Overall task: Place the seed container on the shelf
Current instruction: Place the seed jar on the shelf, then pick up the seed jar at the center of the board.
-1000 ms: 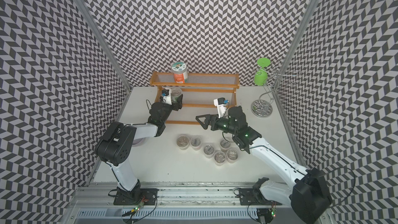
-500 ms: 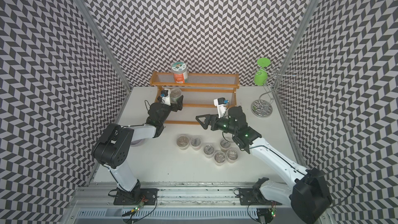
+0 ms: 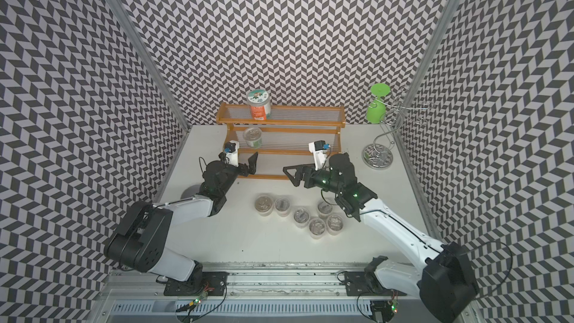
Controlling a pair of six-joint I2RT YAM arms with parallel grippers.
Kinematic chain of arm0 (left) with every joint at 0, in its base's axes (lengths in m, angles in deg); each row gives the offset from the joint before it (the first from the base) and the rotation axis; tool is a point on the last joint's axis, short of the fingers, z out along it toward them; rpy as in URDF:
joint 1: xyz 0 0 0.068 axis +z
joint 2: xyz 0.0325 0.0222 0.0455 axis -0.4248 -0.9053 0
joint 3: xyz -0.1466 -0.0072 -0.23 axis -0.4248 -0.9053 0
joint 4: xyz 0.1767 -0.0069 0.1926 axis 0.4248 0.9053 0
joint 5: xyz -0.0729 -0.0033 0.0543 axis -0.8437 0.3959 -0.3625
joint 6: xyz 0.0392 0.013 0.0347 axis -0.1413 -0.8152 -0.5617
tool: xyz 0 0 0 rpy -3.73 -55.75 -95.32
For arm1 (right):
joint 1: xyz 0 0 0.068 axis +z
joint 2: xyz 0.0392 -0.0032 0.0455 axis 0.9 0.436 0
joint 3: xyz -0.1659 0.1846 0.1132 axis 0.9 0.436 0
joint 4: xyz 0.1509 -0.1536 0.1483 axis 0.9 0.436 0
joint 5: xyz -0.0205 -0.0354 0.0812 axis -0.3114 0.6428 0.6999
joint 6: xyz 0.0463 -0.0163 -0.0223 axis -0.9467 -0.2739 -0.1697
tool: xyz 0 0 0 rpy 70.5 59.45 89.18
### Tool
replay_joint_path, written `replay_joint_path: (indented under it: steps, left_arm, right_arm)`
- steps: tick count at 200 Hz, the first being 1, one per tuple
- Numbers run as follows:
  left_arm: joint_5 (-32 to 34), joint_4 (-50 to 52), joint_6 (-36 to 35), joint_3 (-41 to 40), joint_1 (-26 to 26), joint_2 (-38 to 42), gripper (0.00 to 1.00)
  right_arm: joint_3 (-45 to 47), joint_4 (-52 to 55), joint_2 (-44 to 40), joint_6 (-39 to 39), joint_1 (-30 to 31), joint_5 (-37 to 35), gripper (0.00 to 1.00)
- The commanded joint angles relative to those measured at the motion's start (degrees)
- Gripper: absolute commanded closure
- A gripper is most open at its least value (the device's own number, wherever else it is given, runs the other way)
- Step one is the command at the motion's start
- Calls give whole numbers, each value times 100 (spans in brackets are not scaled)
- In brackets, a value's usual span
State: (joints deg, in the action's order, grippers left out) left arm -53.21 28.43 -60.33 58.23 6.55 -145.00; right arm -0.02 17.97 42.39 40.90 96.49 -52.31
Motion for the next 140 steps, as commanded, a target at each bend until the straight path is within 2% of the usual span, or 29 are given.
replay_joint_path:
  steps: [1,22,43,83,106,140]
  left_arm:
    - [-146,631,1,-218,22,651,0]
    - [-178,1269,520,-577,22,1498,0]
    - [-190,2516,1285,-616,22,2188,0]
    - [-419,4230,2922,-752,39,2884,0]
    - [-535,4688,3332,-1006,40,3195,0]
    - [-305,4939,3548,-1355,69,3816,0]
  right_arm:
    - [29,25,-72,529,-17,-264,0]
    - [79,109,6,939,39,-328,3]
    - [162,176,138,1415,244,-369,4]
    - [380,73,551,2262,1040,-923,5]
    - [206,313,1050,2826,1527,-1372,4]
    - [-384,888,1962,3416,2055,-1972,1]
